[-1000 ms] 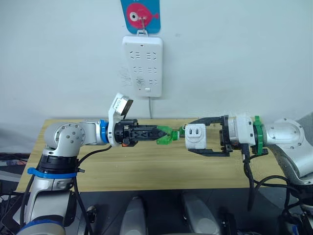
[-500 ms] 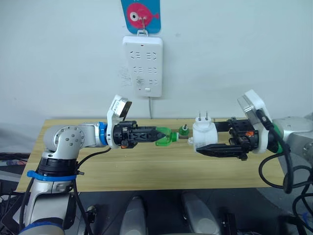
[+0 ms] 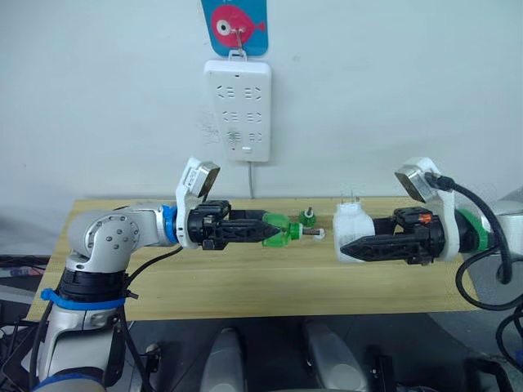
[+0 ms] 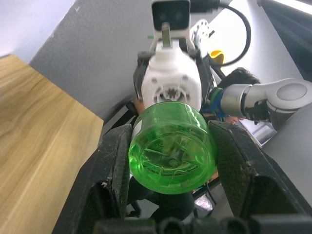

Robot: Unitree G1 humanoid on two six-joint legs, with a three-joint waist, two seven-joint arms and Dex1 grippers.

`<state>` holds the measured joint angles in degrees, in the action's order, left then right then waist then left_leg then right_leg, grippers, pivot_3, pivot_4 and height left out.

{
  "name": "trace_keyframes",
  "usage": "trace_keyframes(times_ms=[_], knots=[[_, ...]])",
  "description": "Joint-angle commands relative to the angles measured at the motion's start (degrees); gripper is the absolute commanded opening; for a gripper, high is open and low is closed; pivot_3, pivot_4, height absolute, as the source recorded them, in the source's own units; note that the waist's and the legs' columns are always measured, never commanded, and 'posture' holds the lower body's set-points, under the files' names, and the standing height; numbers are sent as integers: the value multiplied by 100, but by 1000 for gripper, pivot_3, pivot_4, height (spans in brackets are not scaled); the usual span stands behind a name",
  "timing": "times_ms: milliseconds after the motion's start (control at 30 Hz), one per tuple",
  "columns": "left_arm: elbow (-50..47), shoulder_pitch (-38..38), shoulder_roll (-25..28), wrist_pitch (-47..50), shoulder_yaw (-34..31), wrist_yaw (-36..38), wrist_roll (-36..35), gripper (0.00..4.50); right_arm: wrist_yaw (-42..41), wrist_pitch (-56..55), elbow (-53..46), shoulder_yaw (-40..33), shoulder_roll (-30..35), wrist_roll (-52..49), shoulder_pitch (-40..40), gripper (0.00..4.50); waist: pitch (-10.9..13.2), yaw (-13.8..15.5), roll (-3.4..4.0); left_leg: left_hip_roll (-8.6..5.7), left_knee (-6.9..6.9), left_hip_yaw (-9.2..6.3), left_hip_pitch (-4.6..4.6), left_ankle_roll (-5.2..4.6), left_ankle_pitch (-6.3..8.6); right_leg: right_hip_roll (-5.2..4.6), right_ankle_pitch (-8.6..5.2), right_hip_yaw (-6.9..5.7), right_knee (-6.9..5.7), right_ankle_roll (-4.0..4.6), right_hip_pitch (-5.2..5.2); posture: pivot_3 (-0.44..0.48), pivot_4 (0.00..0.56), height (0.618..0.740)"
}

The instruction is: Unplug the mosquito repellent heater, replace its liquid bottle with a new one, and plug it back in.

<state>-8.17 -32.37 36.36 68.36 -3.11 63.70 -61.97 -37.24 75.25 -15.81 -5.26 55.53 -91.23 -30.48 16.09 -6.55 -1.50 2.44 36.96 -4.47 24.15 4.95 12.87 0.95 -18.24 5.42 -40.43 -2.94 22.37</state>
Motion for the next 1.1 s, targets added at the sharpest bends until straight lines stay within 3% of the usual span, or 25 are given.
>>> trace_keyframes(times_ms=[33, 400, 1100], knots=[[-193, -42, -49, -50, -24, 34, -120, 2247, 409, 60, 109, 100, -19, -712, -175, 3072, 0, 0, 0, 0, 0, 0, 1, 0, 0, 0, 0, 0, 3, 0, 0, -184, 247, 729], [-268, -34, -226, -14, -61, -99, -214, 2247, 1233, -91, 187, 577, -40, -1573, -355, 3072, 1, 3, 0, 0, 0, 1, 3, 0, 0, 0, 0, 1, 5, 0, 1, -181, 247, 729], [-309, -43, -404, 80, -70, -281, -406, 2247, 1884, -286, 381, 875, 12, -2172, -347, 3072, 2, 5, -1, 1, -2, 0, 7, 0, 0, 1, 0, 1, 10, -1, 2, -178, 249, 729]])
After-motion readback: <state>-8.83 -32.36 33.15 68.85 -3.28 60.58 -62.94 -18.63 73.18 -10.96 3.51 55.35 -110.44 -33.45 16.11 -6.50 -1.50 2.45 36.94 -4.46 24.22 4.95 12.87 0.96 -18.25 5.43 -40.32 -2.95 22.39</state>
